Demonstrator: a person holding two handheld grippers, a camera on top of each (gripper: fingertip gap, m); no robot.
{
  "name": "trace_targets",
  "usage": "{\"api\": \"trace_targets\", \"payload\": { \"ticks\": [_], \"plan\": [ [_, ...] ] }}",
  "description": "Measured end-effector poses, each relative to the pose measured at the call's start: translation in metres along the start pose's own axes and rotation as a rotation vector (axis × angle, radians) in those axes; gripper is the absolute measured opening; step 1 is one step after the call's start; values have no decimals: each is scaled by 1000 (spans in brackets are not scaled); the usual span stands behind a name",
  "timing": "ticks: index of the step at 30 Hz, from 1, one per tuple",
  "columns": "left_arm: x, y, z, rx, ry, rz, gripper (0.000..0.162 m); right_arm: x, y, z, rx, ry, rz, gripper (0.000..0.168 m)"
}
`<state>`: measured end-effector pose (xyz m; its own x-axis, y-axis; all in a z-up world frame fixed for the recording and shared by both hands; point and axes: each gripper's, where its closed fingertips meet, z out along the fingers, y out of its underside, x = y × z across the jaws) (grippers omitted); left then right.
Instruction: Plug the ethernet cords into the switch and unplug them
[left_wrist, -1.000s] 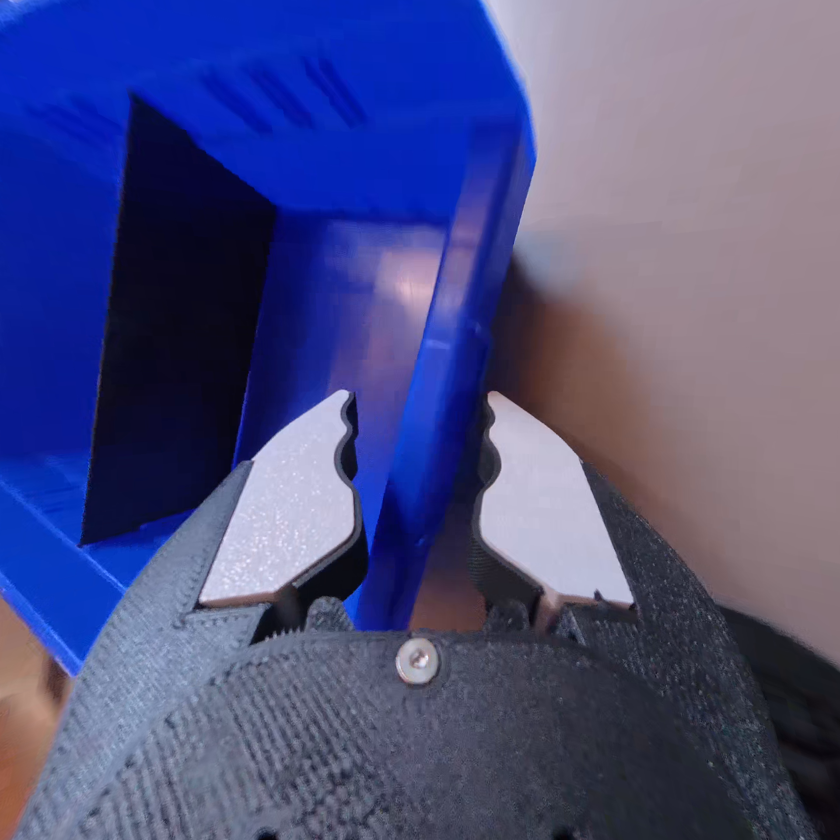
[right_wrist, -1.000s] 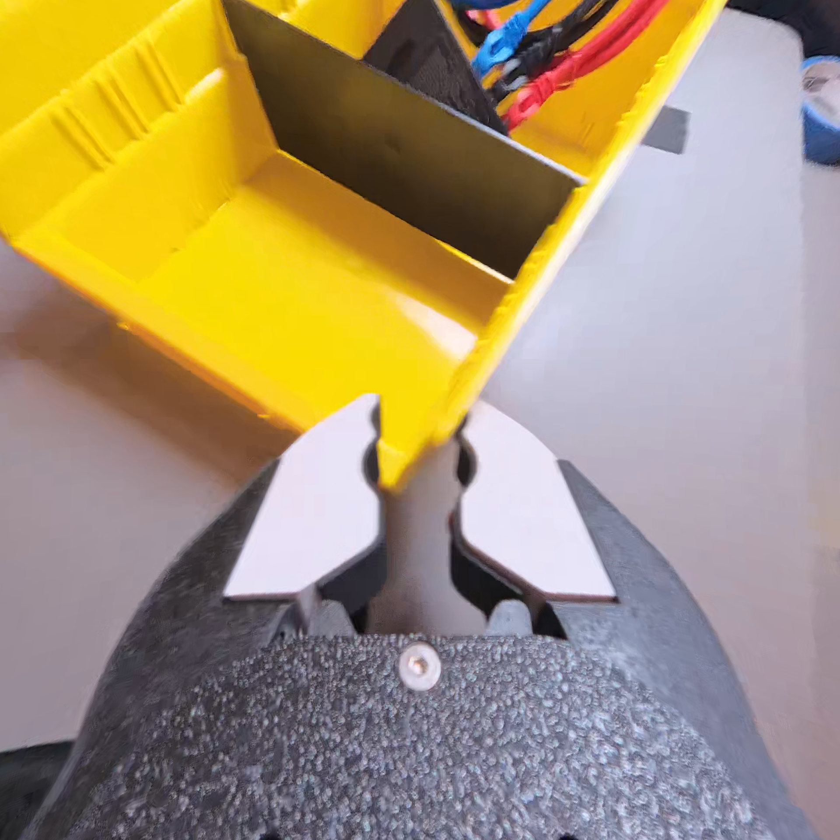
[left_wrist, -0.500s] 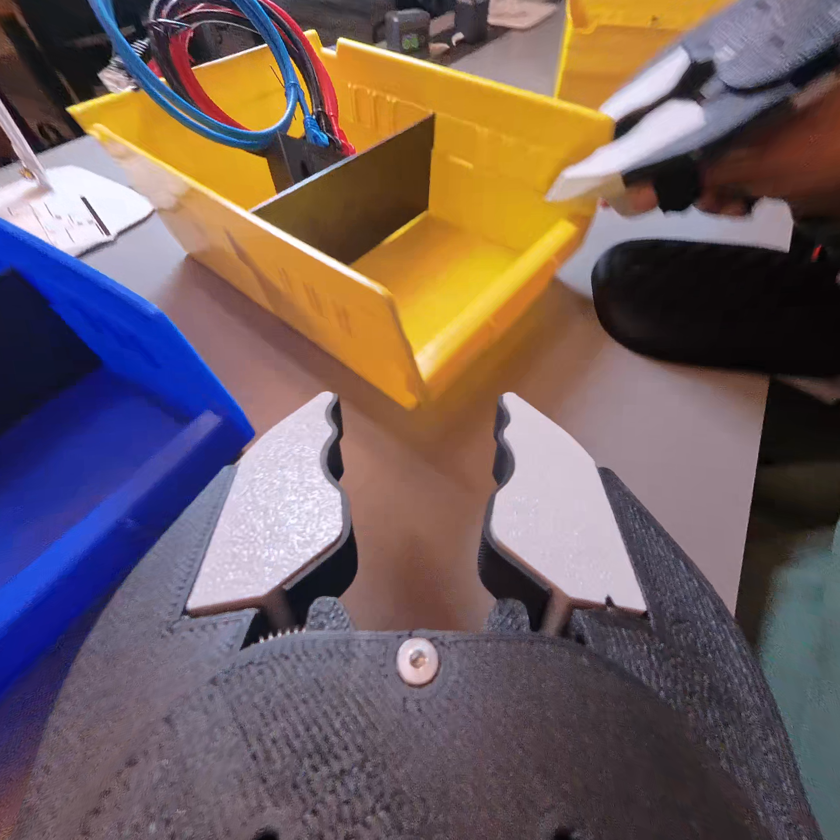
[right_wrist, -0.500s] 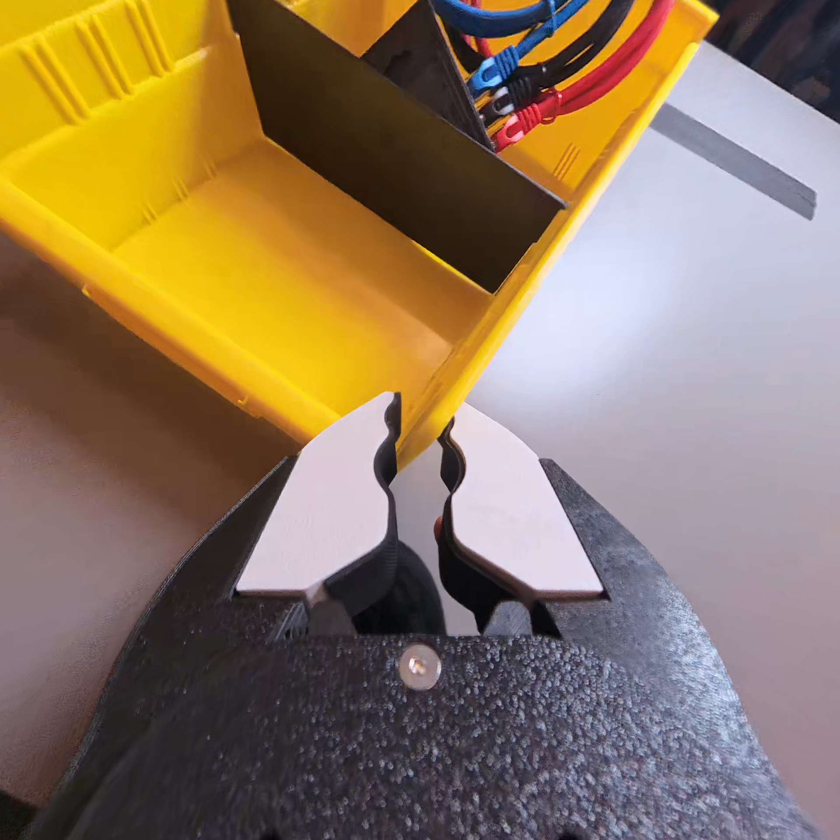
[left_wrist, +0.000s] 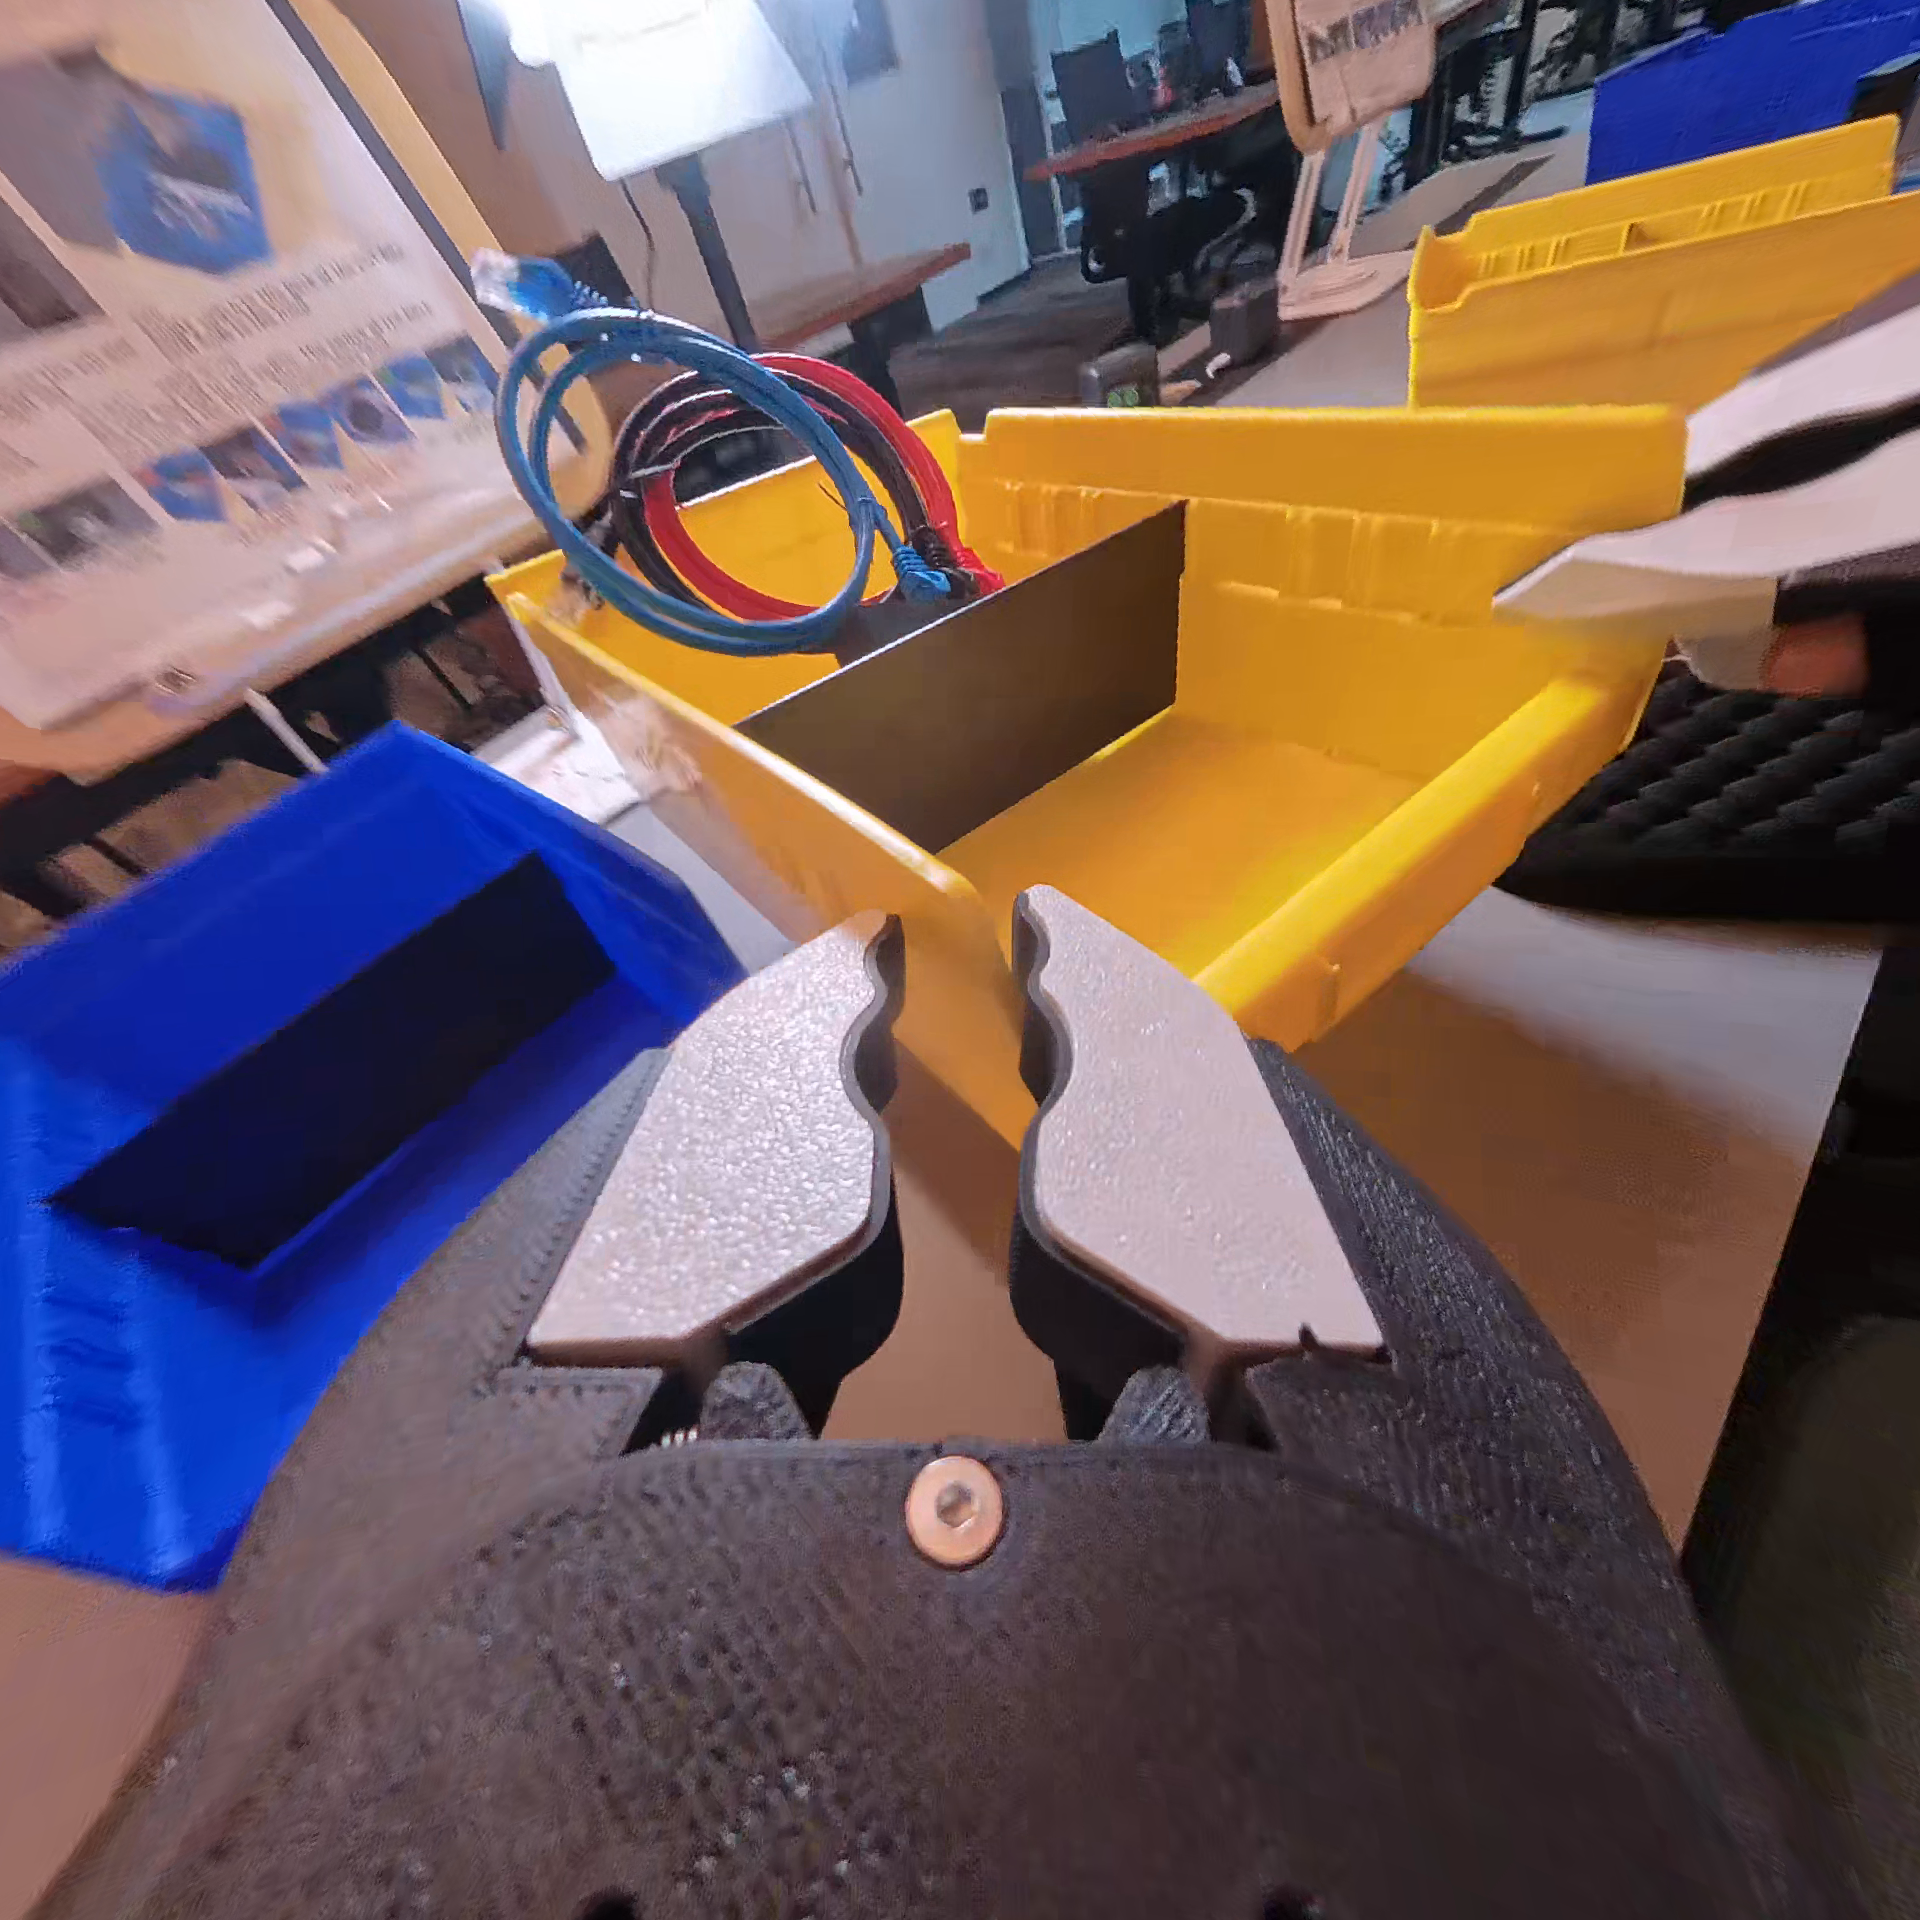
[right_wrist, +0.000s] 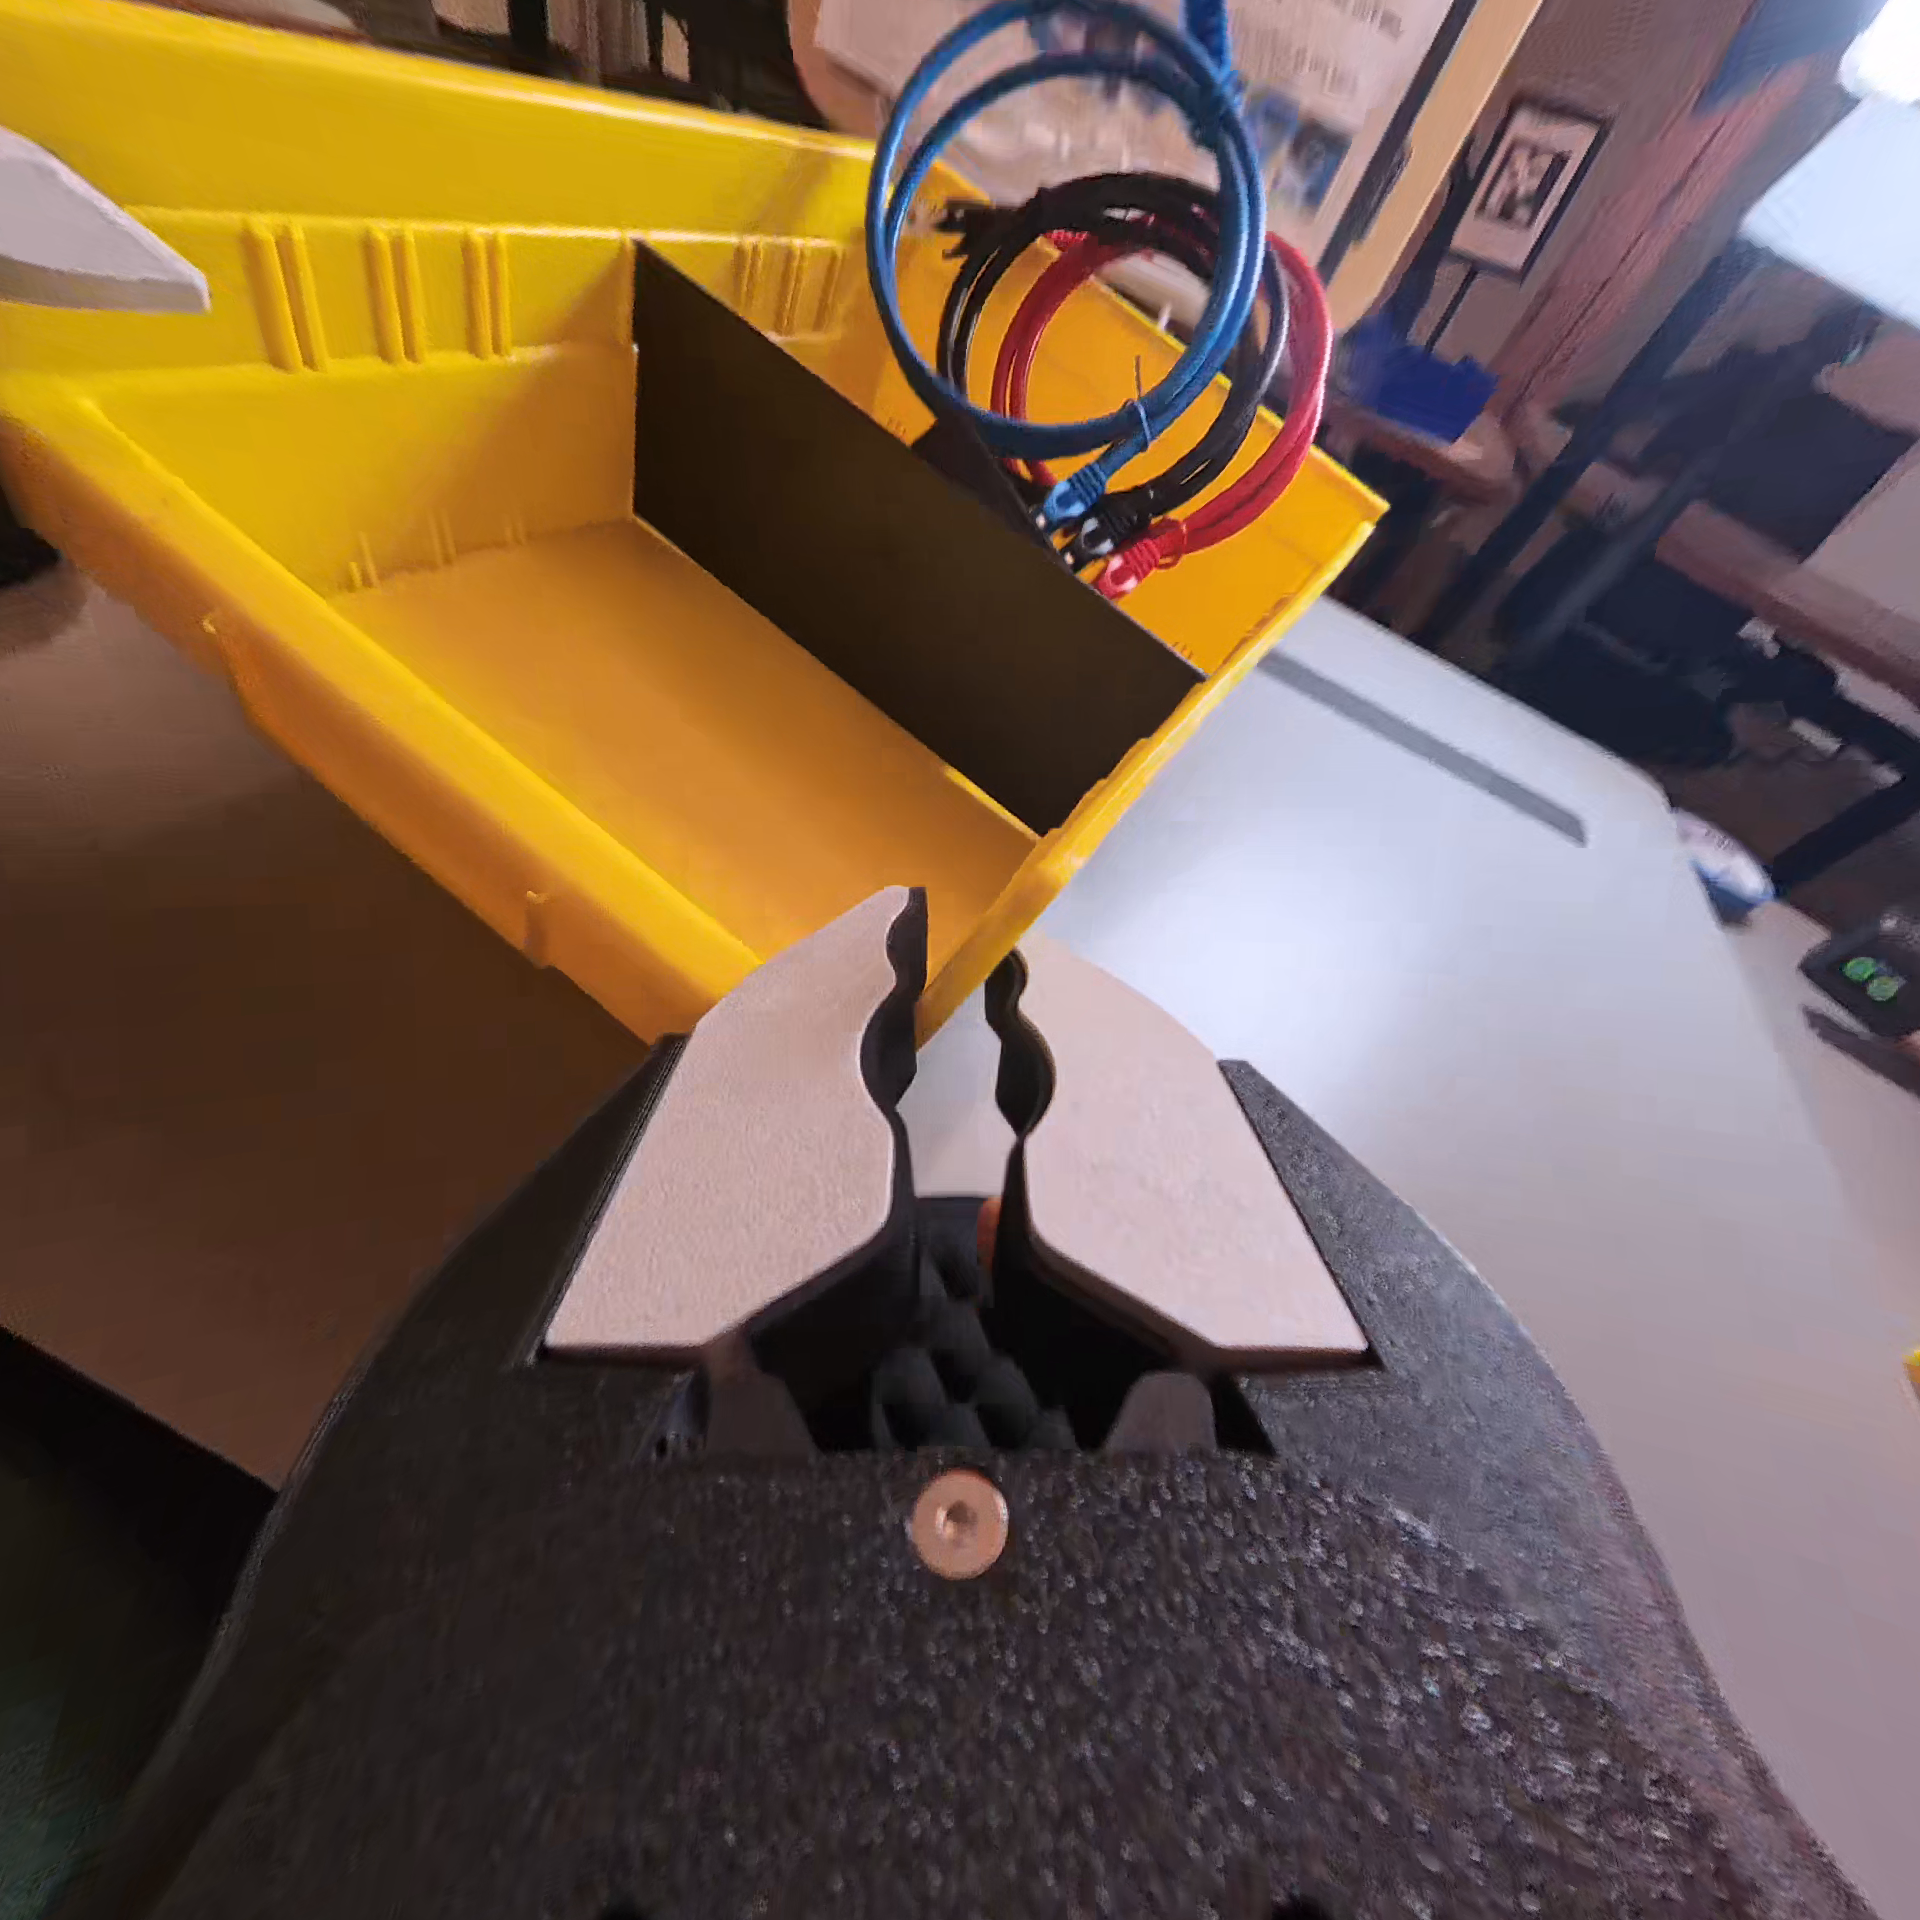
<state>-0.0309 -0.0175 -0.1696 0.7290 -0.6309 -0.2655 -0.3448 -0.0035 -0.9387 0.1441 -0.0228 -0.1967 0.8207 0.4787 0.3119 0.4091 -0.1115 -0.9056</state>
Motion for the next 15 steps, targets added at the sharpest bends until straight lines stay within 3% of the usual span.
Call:
{"api": "trace_targets", "payload": {
  "ticks": [7, 12, 15],
  "plan": [
    [-65, -58, -105, 114, -260, 90, 20, -45, -126, 7, 276, -84, -93, 10],
    [-118, -58, -195, 81, -470, 105, 21, -122, -193, 42, 407, -257, -130, 9],
    [-143, -37, -239, -37, -553, 94, 21, -177, -210, 67, 419, -390, -147, 10]
  ]
}}
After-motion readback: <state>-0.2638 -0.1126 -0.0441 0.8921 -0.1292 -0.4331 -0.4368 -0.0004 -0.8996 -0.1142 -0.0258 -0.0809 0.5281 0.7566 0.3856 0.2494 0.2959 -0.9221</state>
